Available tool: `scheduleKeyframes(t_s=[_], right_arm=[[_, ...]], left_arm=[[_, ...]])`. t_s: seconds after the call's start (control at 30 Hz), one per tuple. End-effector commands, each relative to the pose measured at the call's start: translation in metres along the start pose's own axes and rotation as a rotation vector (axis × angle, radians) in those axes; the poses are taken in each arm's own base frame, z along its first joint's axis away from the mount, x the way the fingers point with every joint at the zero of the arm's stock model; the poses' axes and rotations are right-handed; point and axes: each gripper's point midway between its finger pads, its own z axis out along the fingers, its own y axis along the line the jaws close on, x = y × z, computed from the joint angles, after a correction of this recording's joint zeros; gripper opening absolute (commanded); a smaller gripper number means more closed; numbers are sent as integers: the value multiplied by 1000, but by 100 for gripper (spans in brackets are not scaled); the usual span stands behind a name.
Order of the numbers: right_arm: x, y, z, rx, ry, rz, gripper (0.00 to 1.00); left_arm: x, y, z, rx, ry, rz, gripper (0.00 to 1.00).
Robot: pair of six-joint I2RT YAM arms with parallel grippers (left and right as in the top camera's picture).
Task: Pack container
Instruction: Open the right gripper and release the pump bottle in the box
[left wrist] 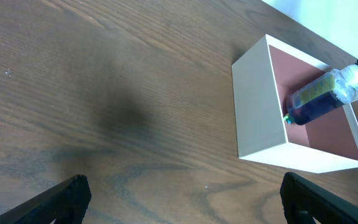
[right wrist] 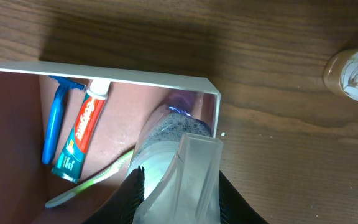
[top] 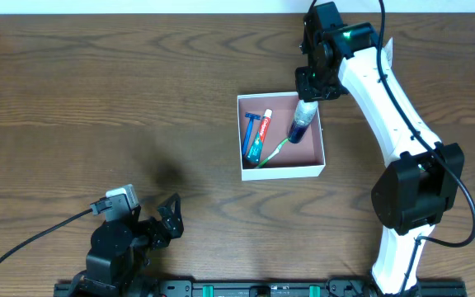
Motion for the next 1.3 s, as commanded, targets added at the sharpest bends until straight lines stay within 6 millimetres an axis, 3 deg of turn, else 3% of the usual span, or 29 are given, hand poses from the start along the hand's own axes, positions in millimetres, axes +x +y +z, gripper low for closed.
scheduleKeyframes(t_s=[0.0,0.23,0.57,0.97,1.27], right_arm=[[-2,0,-6,10,-22,-5,14],[-7,1,-14,5,-45,-9,14],[-12,12,-41,-60,-87,-68,14],[-14,12,-41,-53,-100,-220,13],[-18,13,-50,-55,-133,-229,13]], left_arm=[[-3,0,-2,-2,-12,-1,98],[-3,0,-2,-2,-12,-1,98],[-3,0,-2,-2,-12,-1,98],[-3,0,-2,-2,-12,-1,98],[-3,0,-2,-2,-12,-1,98]])
